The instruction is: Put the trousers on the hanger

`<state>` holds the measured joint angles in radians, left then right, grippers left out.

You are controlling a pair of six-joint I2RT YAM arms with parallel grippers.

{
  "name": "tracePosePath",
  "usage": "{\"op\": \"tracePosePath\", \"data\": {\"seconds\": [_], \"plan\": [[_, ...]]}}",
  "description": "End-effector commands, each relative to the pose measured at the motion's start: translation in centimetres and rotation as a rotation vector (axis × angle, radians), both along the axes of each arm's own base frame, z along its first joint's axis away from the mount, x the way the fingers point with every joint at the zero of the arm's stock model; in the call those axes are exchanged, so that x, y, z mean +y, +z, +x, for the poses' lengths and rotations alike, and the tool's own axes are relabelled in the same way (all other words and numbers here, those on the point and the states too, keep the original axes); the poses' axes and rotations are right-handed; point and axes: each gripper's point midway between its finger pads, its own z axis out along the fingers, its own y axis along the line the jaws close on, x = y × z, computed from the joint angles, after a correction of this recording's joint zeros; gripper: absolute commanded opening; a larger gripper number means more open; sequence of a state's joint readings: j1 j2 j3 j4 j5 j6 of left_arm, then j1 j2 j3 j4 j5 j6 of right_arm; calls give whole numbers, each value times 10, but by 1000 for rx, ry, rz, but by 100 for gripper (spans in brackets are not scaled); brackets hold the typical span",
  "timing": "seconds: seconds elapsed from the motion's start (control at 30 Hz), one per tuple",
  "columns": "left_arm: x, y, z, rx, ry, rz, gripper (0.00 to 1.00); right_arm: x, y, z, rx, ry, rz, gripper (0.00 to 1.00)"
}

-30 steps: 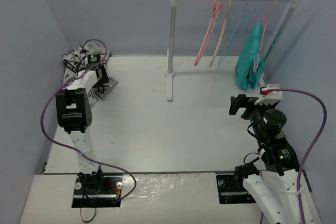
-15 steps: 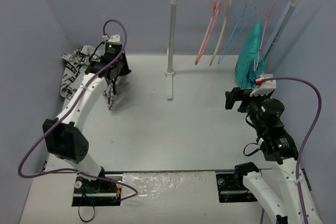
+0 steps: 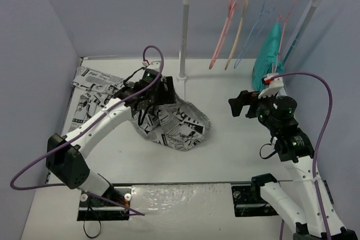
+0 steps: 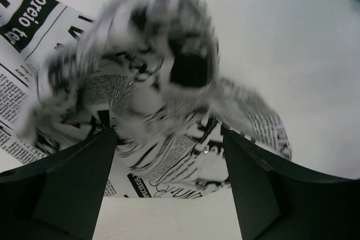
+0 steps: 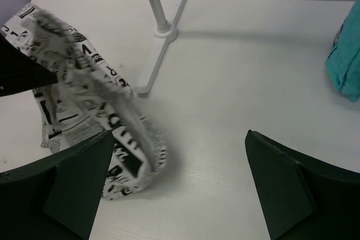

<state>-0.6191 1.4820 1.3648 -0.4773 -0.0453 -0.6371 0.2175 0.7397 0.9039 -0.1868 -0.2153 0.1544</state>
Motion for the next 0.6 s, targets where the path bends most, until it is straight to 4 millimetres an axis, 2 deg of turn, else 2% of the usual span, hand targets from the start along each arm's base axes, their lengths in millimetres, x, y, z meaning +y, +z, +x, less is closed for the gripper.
{"op": "tracePosePath", "data": {"seconds": [0.0,0.13,0.17,0.2,0.27,0.37,0.53,0.57], "plan": [[-3,55,30,-174,-28,-8,79,35,-6,11,77,114,96,100],[2,62,41,-202,-47,27,80,61,-32,12,156,136,81,100],[4,64,41,-208,-49,35,80,63,-36,13,159,112,66,100],[9,67,39,-220,-47,37,81,78,-46,9,185,134,51,100],[20,66,36,-224,-33,45,81,91,-63,9,228,104,27,100],[43,50,28,-173,26,53,81,93,-93,18,309,-24,53,100],[84,10,1,-74,95,80,81,83,-149,27,422,-197,67,96],[91,8,-3,-68,108,81,81,82,-161,27,446,-215,58,94]]}}
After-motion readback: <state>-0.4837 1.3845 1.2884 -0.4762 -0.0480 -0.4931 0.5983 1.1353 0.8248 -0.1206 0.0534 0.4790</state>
